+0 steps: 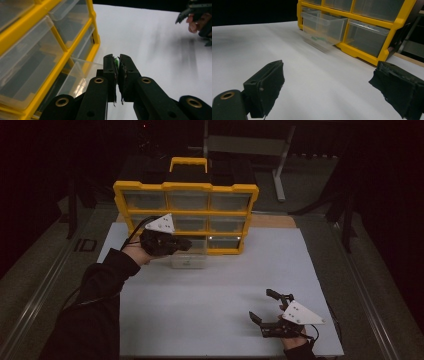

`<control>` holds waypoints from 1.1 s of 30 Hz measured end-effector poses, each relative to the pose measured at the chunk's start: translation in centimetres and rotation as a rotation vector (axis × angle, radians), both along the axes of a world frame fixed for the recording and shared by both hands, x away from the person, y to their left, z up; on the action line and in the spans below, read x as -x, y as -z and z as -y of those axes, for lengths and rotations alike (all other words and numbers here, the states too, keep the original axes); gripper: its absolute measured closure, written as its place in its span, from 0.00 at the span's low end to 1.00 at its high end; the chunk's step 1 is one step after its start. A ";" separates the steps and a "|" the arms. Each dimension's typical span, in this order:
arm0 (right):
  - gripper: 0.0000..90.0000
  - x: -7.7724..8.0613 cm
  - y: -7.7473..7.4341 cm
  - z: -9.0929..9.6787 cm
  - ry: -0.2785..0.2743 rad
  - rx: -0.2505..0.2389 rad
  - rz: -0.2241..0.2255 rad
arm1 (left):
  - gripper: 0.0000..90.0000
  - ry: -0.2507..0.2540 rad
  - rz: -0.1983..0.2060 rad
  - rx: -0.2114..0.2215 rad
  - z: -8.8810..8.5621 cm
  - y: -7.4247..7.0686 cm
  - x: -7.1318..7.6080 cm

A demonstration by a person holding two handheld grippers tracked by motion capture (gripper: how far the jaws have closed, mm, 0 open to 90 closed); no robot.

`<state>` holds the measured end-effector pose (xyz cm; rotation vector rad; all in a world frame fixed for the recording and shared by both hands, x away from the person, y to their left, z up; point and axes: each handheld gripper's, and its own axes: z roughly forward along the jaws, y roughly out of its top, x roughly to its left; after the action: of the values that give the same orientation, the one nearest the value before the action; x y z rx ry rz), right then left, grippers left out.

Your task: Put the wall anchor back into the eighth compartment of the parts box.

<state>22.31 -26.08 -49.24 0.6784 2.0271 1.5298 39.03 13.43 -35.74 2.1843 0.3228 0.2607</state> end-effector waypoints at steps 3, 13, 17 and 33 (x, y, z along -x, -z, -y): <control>0.10 0.0 0.0 0.0 0.000 -0.001 0.000 | 0.94 -0.013 -0.002 0.012 0.0 -0.1 -0.3; 0.10 0.0 0.0 0.0 -0.003 -0.002 -0.002 | 0.94 -0.093 -0.008 0.036 0.0 0.3 -1.7; 0.10 0.0 0.0 0.0 0.000 -0.004 0.004 | 0.94 -0.161 0.001 0.041 0.1 0.8 -2.0; 0.10 0.0 0.0 0.0 0.000 -0.002 -0.002 | 0.94 -0.238 -0.075 -0.001 1.1 3.1 -2.7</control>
<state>22.28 -26.10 -49.23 0.6804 2.0272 1.5323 41.78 12.31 -38.89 2.1601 0.6268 0.3109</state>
